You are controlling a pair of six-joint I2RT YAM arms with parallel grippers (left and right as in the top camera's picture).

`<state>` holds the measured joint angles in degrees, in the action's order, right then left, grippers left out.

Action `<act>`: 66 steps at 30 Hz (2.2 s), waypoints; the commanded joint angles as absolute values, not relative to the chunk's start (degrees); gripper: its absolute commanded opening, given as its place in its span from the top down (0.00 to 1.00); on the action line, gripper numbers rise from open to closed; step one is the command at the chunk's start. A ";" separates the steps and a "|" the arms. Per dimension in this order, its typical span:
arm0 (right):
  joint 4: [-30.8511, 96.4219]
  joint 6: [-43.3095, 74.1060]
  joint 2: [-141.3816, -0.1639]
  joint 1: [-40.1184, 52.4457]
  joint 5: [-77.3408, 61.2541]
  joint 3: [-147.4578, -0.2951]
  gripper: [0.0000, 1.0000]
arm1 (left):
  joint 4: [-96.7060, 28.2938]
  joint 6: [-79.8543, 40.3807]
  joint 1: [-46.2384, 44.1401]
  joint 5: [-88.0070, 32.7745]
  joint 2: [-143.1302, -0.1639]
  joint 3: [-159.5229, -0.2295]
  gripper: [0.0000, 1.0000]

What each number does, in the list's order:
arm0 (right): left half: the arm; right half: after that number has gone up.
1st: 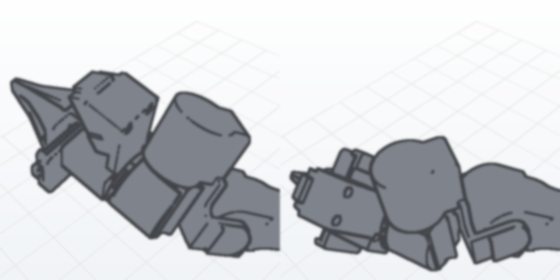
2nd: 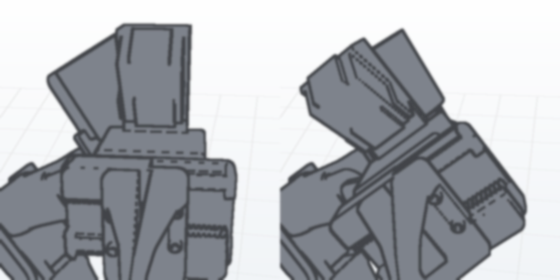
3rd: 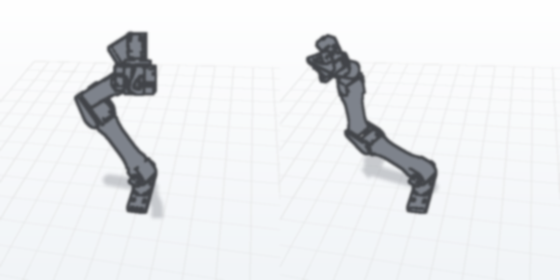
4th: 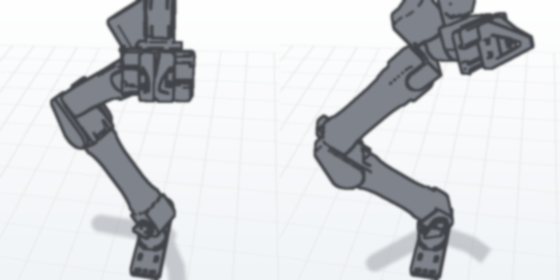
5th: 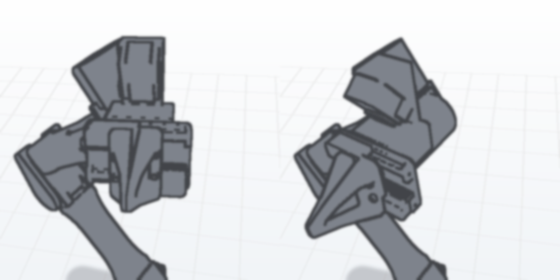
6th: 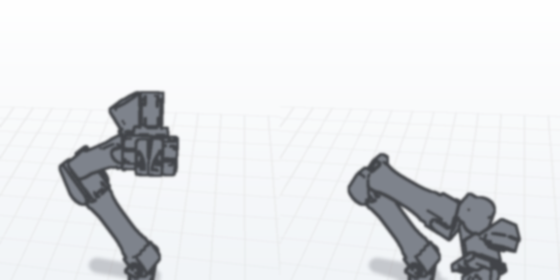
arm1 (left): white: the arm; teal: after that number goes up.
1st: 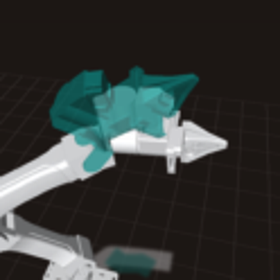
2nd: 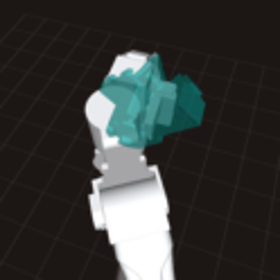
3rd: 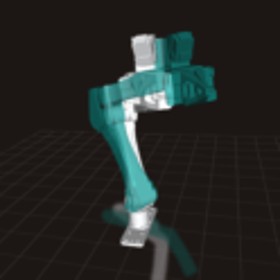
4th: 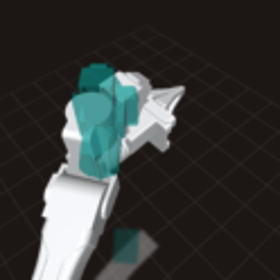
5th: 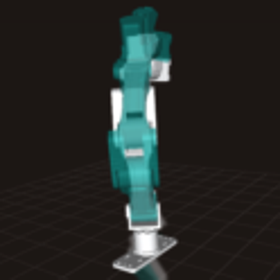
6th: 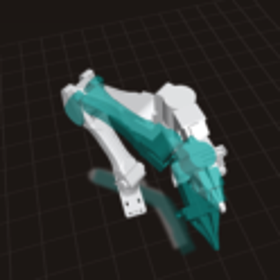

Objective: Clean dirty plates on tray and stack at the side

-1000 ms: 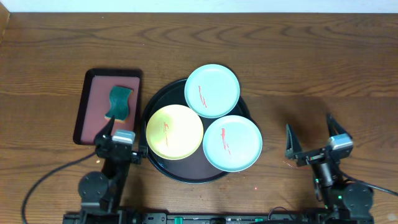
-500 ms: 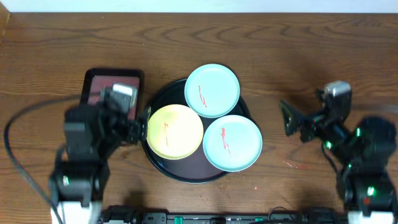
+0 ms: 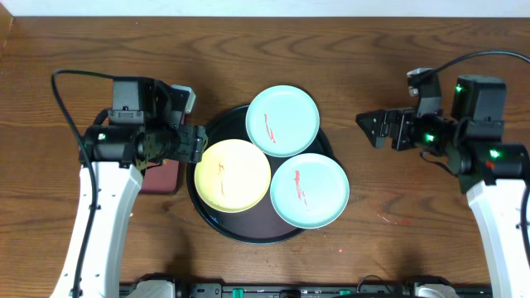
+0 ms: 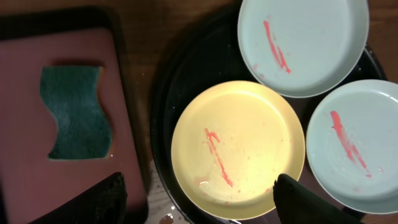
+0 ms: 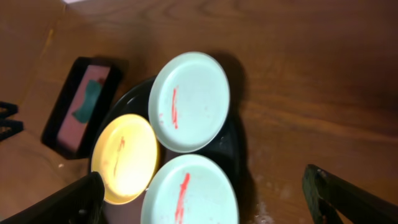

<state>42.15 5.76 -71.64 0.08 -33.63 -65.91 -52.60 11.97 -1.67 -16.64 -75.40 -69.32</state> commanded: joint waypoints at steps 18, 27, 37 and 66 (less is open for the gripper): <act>45.63 27.14 -98.08 29.91 -17.28 -81.21 0.46 | -45.19 -0.64 1.72 -6.92 -77.47 -70.81 0.24; 45.28 31.90 -110.19 38.39 -13.52 -83.66 0.62 | -44.21 -2.68 5.34 -3.36 -77.47 -70.78 0.24; 43.09 31.92 -117.08 42.81 -11.79 -83.66 0.72 | -44.34 -2.22 5.41 -3.33 -77.47 -70.78 0.24; 47.20 31.27 -118.72 44.53 -2.35 -87.15 0.81 | -44.53 -2.22 5.45 -3.09 -77.49 -69.91 0.24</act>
<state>47.44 31.14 -116.92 43.44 -3.31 -86.24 -44.62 -1.69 5.19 -4.08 -77.19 -69.32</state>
